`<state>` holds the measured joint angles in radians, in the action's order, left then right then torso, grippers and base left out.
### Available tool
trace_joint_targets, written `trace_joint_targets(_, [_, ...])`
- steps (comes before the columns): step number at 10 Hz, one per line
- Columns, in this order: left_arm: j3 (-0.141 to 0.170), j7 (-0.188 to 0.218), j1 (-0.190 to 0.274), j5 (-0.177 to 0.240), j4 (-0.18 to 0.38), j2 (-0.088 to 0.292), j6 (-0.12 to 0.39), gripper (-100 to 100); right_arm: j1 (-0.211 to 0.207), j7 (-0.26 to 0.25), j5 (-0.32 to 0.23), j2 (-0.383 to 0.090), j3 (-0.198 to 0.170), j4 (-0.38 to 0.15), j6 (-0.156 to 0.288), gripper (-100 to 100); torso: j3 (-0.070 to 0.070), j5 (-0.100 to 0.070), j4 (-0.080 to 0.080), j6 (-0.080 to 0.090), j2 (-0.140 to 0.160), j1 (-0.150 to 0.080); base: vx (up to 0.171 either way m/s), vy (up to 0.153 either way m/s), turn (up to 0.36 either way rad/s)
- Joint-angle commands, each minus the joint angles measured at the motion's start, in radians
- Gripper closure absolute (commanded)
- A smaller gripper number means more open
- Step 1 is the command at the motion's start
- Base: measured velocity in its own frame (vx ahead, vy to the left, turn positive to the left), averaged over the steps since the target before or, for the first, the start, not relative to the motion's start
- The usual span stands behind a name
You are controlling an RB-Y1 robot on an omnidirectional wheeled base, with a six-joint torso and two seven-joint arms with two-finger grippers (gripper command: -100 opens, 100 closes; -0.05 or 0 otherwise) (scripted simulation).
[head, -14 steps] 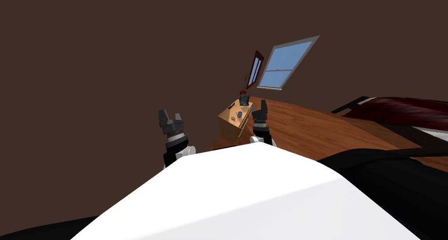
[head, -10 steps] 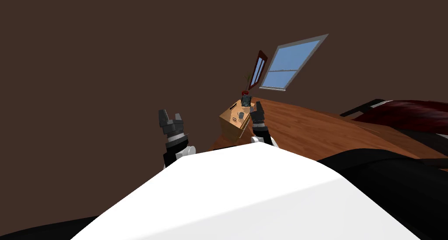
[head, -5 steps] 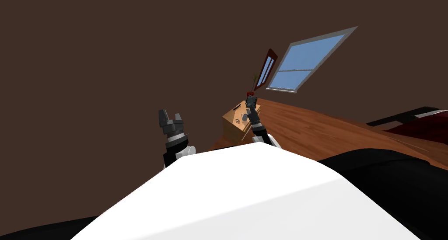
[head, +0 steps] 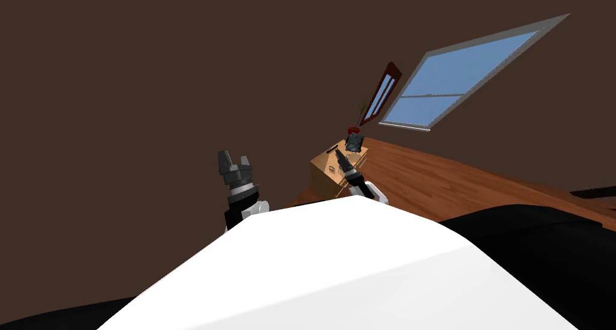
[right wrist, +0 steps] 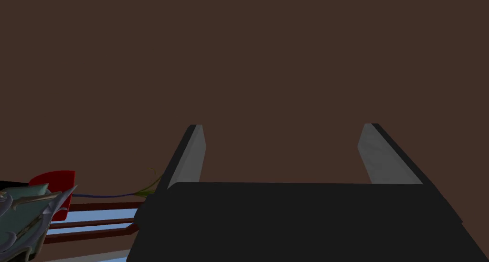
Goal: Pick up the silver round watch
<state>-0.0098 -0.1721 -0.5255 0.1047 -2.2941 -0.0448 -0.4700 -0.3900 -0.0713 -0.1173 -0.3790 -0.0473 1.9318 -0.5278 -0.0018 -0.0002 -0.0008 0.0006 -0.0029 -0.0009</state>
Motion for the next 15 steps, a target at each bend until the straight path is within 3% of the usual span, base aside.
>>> trace_joint_targets(1, [0.0,0.0,0.0,0.0,0.0,0.0,0.0,0,0.015,-0.006,-0.015,-0.047,-0.009,-0.043,0.004,-100,0.0,0.0,0.0,0.0,0.0,0.0,0.021,-0.007,0.13])
trace_joint_targets(3, [0.0,0.0,0.0,0.0,0.0,0.0,0.0,0,0.029,-0.01,-0.028,-0.083,-0.017,-0.082,0.005,-100,0.0,0.0,0.0,-0.001,0.0,0.001,0.03,-0.008,0.184])
trace_joint_targets(6, [0.0,0.0,0.0,0.0,0.0,0.0,0.0,0,0.072,-0.025,-0.072,-0.184,-0.045,-0.19,0.01,-100,0.0,0.0,0.0,-0.001,0.0,0.001,0.027,-0.006,0.199])
trace_joint_targets(7, [0.0,0.0,0.0,0.0,0.0,0.0,0.0,0,0.072,-0.025,-0.072,-0.193,-0.045,-0.206,0.01,-100,0.0,0.0,0.0,-0.001,0.0,0.001,0.02,-0.007,0.09])
trace_joint_targets(11, [0.0,0.0,0.0,0.0,0.0,0.0,0.0,0,0.112,-0.042,-0.12,-0.306,-0.079,-0.328,0.017,-100,0.001,0.0,0.0,0.0,0.001,0.002,0.012,0.005,0.148])
trace_joint_targets(12, [0.0,0.0,0.0,0.0,0.0,0.0,0.0,0,0.112,-0.042,-0.12,-0.306,-0.079,-0.338,0.017,-100,0.001,0.0,0.0,0.0,0.001,0.002,0.005,0.003,0.078])
trace_joint_targets(15, [0.0,0.0,0.0,0.0,0.0,0.0,0.0,0,0.146,-0.06,-0.172,-0.401,-0.119,-0.453,0.026,-100,0.001,0.001,0.0,0.0,0.002,0.003,0.004,0.016,0.177])
